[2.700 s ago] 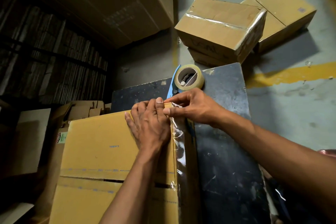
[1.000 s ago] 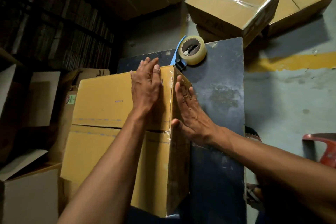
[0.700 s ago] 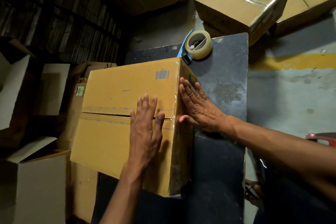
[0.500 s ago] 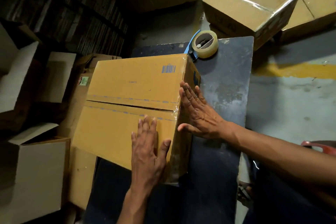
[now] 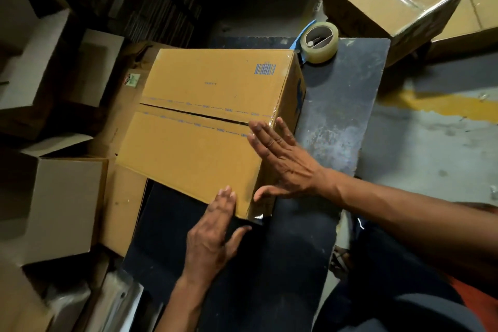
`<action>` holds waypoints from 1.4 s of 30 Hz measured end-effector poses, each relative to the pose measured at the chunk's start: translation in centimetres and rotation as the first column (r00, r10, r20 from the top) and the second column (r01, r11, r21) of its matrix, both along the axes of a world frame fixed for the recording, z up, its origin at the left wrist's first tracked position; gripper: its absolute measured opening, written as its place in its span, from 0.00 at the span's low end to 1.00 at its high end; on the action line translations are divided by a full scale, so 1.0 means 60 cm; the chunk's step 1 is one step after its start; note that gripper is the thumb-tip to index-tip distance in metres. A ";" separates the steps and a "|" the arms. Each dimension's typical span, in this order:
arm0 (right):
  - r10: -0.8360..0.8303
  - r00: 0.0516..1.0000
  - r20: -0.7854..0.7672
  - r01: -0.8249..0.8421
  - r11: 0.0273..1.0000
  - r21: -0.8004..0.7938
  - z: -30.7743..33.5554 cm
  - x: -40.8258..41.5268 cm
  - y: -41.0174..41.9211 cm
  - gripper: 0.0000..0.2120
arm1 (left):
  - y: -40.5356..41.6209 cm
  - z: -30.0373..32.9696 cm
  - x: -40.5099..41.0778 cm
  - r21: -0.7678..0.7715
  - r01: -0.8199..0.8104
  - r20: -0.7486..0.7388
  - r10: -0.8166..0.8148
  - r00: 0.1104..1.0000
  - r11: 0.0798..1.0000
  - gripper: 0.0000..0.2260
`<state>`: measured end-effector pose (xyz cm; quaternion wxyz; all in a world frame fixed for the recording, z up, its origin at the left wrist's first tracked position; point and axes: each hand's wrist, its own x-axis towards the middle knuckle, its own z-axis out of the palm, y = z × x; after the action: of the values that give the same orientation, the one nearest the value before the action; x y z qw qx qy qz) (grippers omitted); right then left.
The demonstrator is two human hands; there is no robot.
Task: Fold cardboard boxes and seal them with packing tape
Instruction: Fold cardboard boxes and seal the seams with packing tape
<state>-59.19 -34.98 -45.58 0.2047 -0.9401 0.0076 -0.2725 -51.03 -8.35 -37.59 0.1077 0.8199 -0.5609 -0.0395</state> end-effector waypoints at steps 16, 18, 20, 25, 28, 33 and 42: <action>0.060 0.998 -0.001 -0.060 0.995 -0.083 -0.005 -0.020 0.068 0.47 | -0.004 -0.017 0.021 -0.120 0.008 0.073 0.001 0.997 0.993 0.24; 0.052 0.999 0.011 -0.050 0.993 -0.103 -0.025 -0.014 0.075 0.46 | -0.003 -0.017 0.021 -0.114 0.027 0.101 -0.015 0.995 0.993 0.25; 0.075 0.997 -0.006 -0.075 0.987 -0.143 -0.037 -0.013 0.066 0.46 | -0.004 -0.017 0.020 -0.111 0.044 0.126 -0.030 0.992 0.993 0.26; 0.169 0.976 -0.140 -0.205 0.926 -0.316 -0.037 -0.026 0.020 0.52 | -0.015 -0.020 0.003 -0.137 -0.026 0.144 0.045 0.989 0.990 0.30; 0.168 0.971 -0.172 -0.210 0.939 -0.273 -0.028 -0.030 0.027 0.57 | -0.021 -0.020 -0.009 -0.168 -0.116 0.106 0.135 0.985 0.979 0.29; 0.120 0.990 -0.068 -0.129 0.982 -0.140 -0.031 -0.030 0.056 0.51 | -0.038 -0.024 -0.034 -0.227 -0.272 0.019 0.283 0.959 0.935 0.27; 0.051 0.999 -0.007 -0.051 0.984 -0.171 -0.054 -0.020 0.069 0.40 | -0.054 0.004 -0.021 -0.080 -0.380 0.097 0.387 0.917 0.921 0.28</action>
<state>-60.40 -30.86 -48.84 0.1302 -0.9544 -0.0397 -0.2657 -52.31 -11.56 -37.37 0.1065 0.9112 -0.3954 0.0445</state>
